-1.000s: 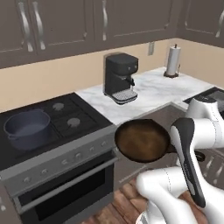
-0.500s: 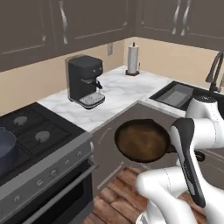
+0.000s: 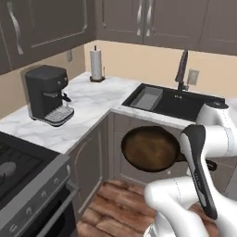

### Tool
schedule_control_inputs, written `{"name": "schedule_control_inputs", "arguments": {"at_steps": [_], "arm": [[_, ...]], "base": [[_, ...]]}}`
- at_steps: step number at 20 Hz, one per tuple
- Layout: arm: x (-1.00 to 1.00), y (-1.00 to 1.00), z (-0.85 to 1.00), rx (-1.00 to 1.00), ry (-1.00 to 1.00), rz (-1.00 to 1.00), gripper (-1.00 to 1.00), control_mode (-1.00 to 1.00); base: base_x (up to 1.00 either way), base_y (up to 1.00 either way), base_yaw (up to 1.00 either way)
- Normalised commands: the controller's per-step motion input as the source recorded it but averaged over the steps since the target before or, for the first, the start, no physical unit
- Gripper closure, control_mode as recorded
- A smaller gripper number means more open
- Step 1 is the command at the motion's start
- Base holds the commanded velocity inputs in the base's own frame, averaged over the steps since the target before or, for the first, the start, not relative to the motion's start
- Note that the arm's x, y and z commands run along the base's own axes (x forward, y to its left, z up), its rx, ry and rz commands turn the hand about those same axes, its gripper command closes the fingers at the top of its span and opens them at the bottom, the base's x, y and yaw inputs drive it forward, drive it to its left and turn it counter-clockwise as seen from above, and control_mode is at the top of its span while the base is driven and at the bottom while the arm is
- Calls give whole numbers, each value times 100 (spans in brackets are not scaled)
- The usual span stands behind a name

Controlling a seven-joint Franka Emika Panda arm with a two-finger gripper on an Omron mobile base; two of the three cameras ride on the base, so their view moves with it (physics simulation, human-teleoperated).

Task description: Move the pot and pan from the stove into the sink.

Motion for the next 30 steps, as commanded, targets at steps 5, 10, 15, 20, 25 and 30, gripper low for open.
{"name": "schedule_control_inputs", "arguments": {"at_steps": [5, 10, 15, 20, 25, 30], "arm": [[0, 0, 0, 0, 0, 0, 100, 100], [0, 0, 0, 0, 0, 0, 100, 100], [0, 0, 0, 0, 0, 0, 100, 100], [0, 0, 0, 0, 0, 0, 100, 100], [0, 0, 0, 0, 0, 0, 100, 100], [0, 0, 0, 0, 0, 0, 100, 100]], "base": [[0, -12, -46], [0, -14, -46], [0, -18, -45], [0, -22, -44], [0, -25, -43], [0, -23, -39]]}}
